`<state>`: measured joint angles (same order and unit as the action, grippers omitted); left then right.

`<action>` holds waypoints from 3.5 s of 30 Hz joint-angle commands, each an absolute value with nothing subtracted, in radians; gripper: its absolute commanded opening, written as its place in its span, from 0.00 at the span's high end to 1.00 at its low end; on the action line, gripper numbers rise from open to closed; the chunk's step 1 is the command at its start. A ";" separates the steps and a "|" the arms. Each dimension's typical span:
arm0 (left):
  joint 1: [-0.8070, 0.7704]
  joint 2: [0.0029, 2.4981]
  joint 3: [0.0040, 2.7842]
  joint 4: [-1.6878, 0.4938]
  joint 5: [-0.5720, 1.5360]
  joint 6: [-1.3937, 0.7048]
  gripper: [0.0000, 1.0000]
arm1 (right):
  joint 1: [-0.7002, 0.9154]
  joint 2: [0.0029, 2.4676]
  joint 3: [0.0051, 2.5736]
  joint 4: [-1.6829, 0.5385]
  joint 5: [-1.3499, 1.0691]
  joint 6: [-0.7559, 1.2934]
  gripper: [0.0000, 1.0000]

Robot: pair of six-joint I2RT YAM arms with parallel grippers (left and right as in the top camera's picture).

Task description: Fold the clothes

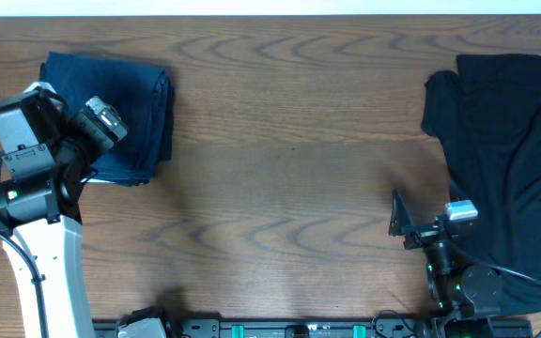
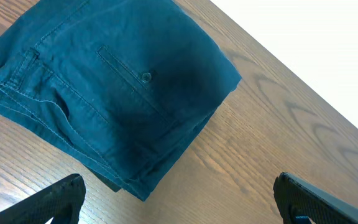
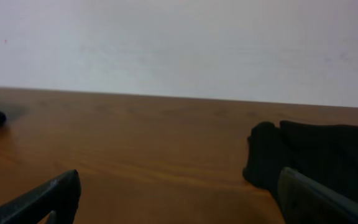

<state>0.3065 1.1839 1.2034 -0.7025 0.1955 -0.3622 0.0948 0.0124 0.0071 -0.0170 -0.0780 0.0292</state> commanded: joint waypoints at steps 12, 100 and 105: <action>0.307 1.190 1.223 -0.702 0.194 -0.353 0.02 | 0.023 0.005 0.005 -0.065 -0.079 -0.042 0.01; 0.014 0.009 0.748 -0.917 0.194 -0.353 0.02 | 0.023 0.006 0.005 -0.065 -0.079 -0.042 0.01; 0.014 0.002 0.611 -0.793 0.193 -0.353 0.02 | 0.023 0.006 0.005 -0.065 -0.079 -0.042 0.01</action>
